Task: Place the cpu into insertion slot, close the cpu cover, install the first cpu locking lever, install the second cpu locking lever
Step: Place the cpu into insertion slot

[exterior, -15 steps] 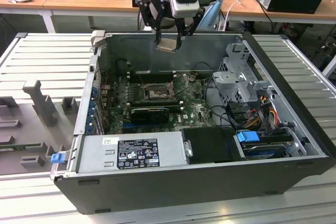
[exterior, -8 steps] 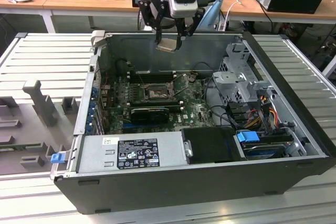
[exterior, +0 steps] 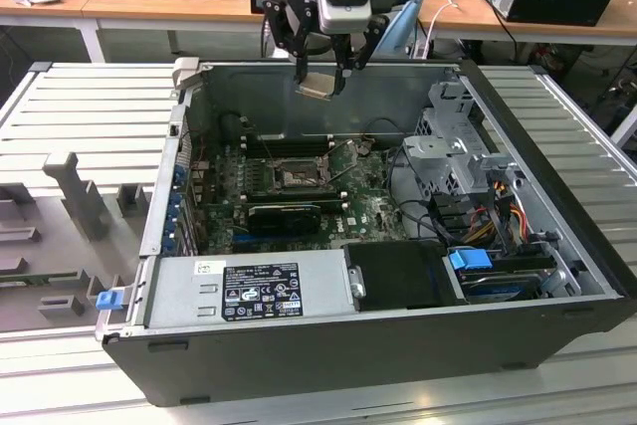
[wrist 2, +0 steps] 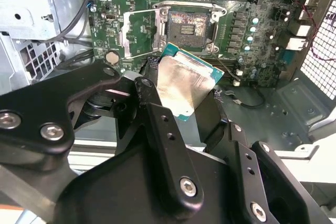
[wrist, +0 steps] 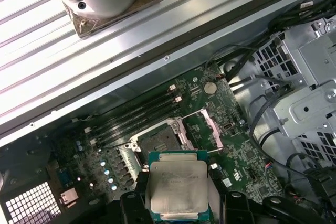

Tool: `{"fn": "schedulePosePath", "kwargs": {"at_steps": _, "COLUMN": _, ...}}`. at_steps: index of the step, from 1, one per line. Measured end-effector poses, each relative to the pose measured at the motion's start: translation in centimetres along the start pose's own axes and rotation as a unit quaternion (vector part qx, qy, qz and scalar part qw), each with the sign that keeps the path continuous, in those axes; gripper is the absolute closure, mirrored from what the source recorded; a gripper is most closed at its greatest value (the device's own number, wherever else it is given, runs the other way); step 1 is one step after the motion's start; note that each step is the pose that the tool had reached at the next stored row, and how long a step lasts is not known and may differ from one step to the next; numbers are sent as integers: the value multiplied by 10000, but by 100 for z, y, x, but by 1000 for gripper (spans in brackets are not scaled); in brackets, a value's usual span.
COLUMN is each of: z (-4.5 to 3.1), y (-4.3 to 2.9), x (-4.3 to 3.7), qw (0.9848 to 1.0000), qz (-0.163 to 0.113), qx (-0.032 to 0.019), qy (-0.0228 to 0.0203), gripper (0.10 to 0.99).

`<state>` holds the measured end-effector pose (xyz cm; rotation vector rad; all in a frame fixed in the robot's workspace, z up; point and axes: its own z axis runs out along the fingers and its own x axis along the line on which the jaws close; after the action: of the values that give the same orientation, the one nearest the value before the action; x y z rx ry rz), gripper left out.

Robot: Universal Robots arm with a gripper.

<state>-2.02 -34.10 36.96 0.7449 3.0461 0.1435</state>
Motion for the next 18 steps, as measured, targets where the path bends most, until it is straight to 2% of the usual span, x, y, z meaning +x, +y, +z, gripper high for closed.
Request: {"fn": "schedulePosePath", "kwargs": {"at_steps": 18, "z": 0, "y": 0, "x": 0, "qw": 9991, "qz": 426, "qx": -8, "qy": -38, "gripper": 561}}
